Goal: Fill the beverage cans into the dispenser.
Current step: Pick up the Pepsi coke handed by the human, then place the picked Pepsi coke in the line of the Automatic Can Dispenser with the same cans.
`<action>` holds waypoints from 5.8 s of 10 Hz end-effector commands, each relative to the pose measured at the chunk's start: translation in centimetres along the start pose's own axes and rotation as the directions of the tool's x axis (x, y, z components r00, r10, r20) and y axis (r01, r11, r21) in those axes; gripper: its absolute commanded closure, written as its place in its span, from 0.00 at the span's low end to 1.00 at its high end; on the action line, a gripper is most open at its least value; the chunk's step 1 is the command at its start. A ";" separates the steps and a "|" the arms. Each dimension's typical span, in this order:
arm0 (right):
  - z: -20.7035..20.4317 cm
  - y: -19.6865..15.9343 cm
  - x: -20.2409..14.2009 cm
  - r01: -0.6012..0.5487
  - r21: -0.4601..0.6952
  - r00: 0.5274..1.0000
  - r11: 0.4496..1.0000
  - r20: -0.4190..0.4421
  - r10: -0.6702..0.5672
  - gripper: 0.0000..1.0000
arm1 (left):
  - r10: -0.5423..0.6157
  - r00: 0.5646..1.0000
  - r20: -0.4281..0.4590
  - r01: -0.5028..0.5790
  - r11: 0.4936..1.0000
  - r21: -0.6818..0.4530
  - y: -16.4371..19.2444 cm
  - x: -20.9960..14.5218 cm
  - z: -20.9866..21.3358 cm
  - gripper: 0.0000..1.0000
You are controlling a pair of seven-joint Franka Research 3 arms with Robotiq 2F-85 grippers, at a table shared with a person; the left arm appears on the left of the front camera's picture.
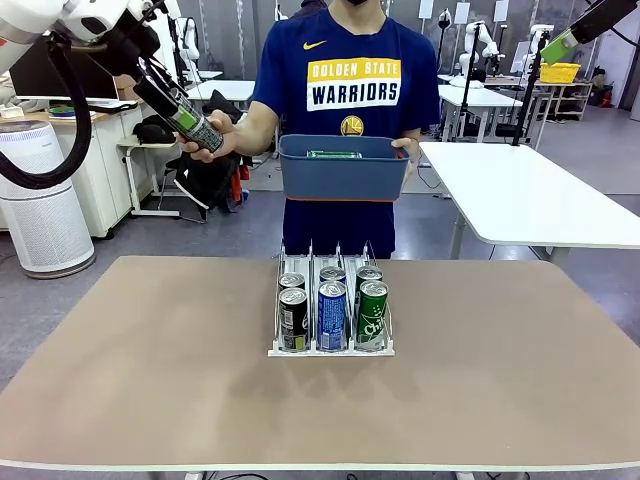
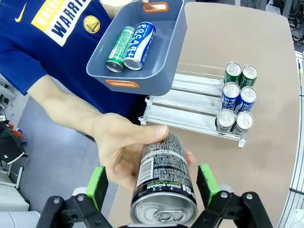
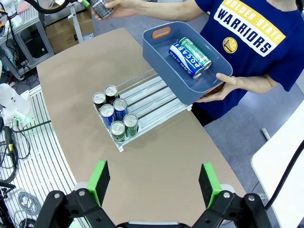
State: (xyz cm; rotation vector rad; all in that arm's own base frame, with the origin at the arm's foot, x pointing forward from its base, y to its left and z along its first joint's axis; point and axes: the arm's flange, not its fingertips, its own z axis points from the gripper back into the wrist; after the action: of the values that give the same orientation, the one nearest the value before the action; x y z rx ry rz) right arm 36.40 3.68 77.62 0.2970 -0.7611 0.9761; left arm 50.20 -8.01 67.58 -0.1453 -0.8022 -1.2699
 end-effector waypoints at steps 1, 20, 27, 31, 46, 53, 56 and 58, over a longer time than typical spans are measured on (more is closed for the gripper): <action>0.0 0.0 0.0 0.001 0.000 1.000 1.000 0.000 -0.001 0.00 | 0.016 1.000 -0.005 -0.016 1.000 0.000 0.3 -0.3 -0.2 0.00; 0.0 0.0 0.0 0.001 0.000 1.000 1.000 0.000 -0.001 0.00 | 0.028 0.996 -0.088 -0.031 0.999 -0.041 -0.4 -1.0 0.6 1.00; 0.0 0.0 0.0 0.001 0.000 1.000 1.000 0.000 -0.001 0.00 | 0.028 0.999 -0.044 -0.029 0.999 -0.024 -0.1 -0.8 0.1 1.00; 0.0 0.0 0.0 0.001 0.000 1.000 1.000 0.000 -0.001 0.00 | 0.028 0.999 -0.044 -0.029 0.999 -0.024 -0.1 -0.8 0.1 1.00; 0.0 0.0 0.0 0.001 0.000 1.000 1.000 0.000 -0.001 0.00 | 0.029 0.998 -0.058 -0.030 0.999 -0.023 -0.1 -0.7 -0.1 0.42; 0.0 0.0 0.0 0.001 0.000 1.000 1.000 0.000 -0.001 0.00 | 0.069 0.964 -0.258 -0.098 0.990 -0.103 -11.8 4.6 -6.8 0.42; 0.0 0.0 0.0 0.001 0.000 1.000 1.000 0.000 -0.001 0.00 | 0.018 0.967 -0.254 -0.067 0.980 -0.187 -11.9 5.3 -7.5 0.42; 0.0 0.0 0.0 0.001 0.000 1.000 1.000 0.000 -0.001 0.00 | 0.037 0.964 -0.263 -0.081 0.984 -0.156 -13.2 5.4 -8.2 0.42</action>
State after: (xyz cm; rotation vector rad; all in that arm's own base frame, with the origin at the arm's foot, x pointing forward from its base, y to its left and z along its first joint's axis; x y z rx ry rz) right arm 36.40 3.68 77.63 0.2971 -0.7614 0.9765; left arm 42.63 -20.98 60.40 -0.1434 -0.4535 -1.2752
